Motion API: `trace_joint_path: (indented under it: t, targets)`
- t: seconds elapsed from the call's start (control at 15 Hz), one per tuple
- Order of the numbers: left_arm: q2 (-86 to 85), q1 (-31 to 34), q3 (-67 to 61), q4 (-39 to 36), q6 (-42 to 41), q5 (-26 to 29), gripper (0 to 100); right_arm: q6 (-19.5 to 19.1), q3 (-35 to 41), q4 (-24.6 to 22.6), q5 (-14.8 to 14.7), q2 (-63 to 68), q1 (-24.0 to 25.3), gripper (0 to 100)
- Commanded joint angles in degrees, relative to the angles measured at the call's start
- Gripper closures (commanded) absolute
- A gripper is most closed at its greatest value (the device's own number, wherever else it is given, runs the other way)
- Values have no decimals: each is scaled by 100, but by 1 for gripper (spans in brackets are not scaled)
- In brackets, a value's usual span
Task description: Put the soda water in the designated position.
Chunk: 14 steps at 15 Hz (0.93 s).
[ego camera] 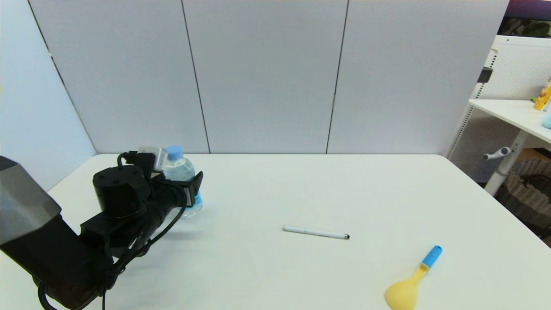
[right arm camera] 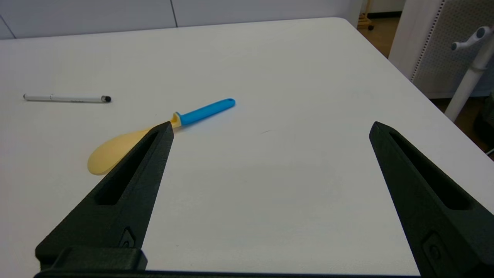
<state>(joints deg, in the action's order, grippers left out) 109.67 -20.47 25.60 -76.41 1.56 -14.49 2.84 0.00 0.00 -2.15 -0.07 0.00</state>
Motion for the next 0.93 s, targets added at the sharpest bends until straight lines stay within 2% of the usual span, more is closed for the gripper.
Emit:
trace_joint_path:
  t: [0.07, 0.27, 0.47, 0.73, 0.93]
  targets:
    - [-191, -19, 59, -49, -51, 17, 0, 6, 0, 0, -5, 7, 0, 0]
    - [-938, -36, 68, 170, -174, 61, 0, 6, 0, 0, -5, 7, 0, 0]
    - [-2002, -36, 305, 873, -191, 52, 0, 6, 0, 0, 4, 7, 0, 0]
    - [-3707, -27, 1167, 3457, -200, 43, 0, 6, 0, 0, -5, 7, 0, 0]
    - [-5166, 122, 1835, 5883, -393, 17, 0, 6, 0, 0, 4, 7, 0, 0]
